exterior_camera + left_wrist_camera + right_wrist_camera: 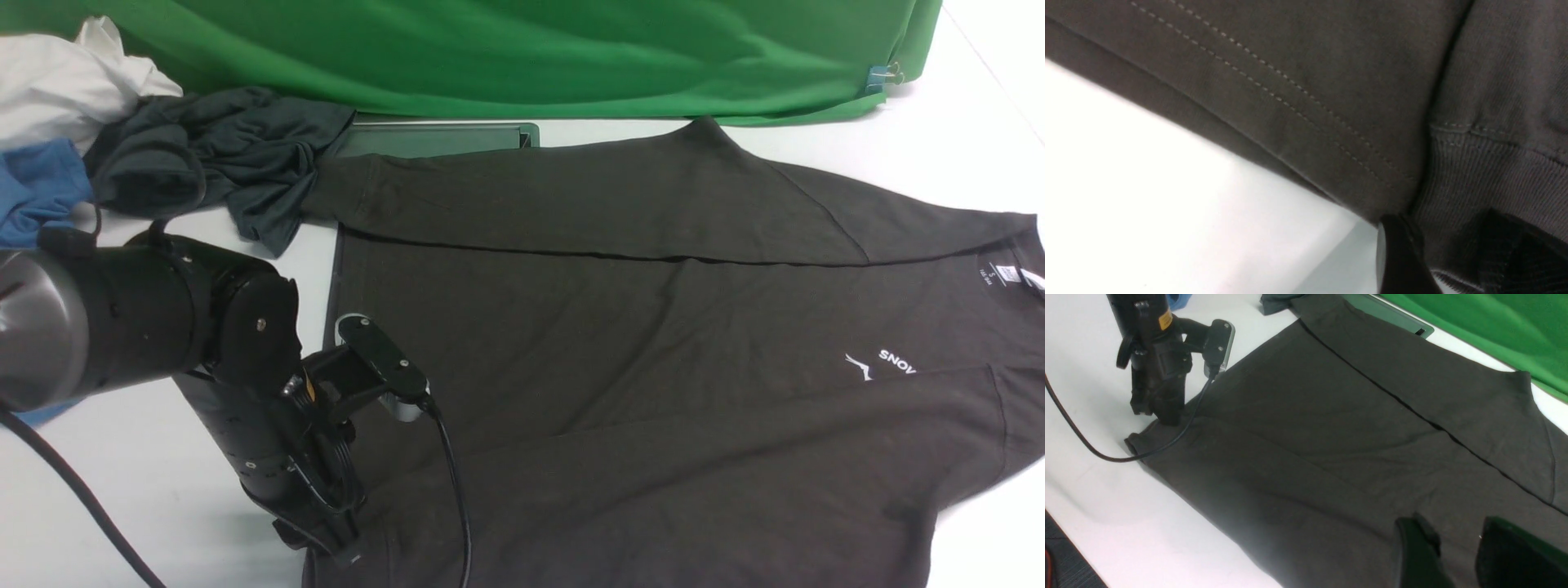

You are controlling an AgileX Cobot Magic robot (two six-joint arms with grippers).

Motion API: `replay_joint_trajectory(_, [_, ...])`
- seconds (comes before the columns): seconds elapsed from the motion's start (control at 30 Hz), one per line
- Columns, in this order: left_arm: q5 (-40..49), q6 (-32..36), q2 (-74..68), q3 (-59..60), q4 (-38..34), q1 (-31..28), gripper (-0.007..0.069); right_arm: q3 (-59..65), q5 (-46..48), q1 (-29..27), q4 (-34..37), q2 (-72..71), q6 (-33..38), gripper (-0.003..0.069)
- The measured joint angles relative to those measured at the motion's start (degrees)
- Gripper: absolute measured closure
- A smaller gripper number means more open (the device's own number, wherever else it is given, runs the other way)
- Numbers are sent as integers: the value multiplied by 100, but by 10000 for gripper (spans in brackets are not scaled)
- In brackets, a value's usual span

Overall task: Fold a long-sleeved shirt on a white desktop.
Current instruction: 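Grasp the left edge of the dark T-shirt lying flat on the table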

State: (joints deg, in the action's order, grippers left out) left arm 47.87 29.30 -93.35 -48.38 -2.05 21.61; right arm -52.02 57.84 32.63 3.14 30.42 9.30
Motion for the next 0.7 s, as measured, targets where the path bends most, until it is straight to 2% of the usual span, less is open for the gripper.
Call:
replay_joint_trajectory(0.2, [-36,-21,-6,0,205,0,344,-2,0,0,0,0,0,439])
replay_joint_trajectory(0.7, [-61,-145,-140,44,47,0,344,-2,8,0,0,0,-108,439])
